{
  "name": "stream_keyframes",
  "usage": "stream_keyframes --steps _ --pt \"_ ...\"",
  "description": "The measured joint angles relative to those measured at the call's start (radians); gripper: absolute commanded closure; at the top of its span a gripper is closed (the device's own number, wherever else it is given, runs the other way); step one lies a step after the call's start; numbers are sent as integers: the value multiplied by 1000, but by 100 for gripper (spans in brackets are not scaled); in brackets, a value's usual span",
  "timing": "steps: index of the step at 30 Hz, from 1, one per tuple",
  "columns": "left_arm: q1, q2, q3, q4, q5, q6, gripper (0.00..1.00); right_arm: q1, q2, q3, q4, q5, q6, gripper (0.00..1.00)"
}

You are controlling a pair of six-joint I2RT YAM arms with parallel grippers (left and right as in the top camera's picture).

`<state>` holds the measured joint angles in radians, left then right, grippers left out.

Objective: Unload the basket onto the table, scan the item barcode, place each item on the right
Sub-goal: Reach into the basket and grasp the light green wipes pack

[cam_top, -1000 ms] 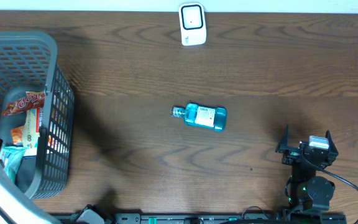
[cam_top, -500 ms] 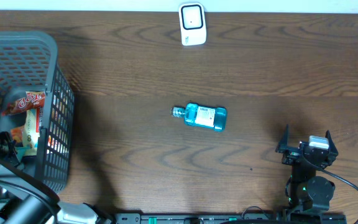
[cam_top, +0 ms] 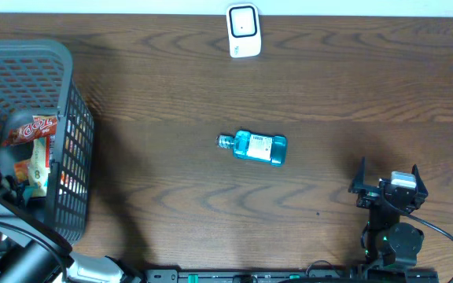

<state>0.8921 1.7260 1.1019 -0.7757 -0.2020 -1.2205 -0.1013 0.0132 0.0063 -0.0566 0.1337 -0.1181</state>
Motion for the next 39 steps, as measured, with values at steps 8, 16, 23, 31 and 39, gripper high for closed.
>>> stream_keyframes --steps 8,16,23,31,39 --pt "-6 -51 -106 151 -23 -6 93 0 0 0 0 0 0 1" --pt "-2 -90 -107 141 -3 128 93 0 0 0 0 0 0 1" --pt "-2 -315 -59 137 109 206 93 0 0 0 0 0 0 1" --pt "-2 -496 -29 140 188 228 44 0 0 0 0 0 0 1" --pt "-2 -411 -45 32 105 92 17 0 0 0 0 0 0 1"
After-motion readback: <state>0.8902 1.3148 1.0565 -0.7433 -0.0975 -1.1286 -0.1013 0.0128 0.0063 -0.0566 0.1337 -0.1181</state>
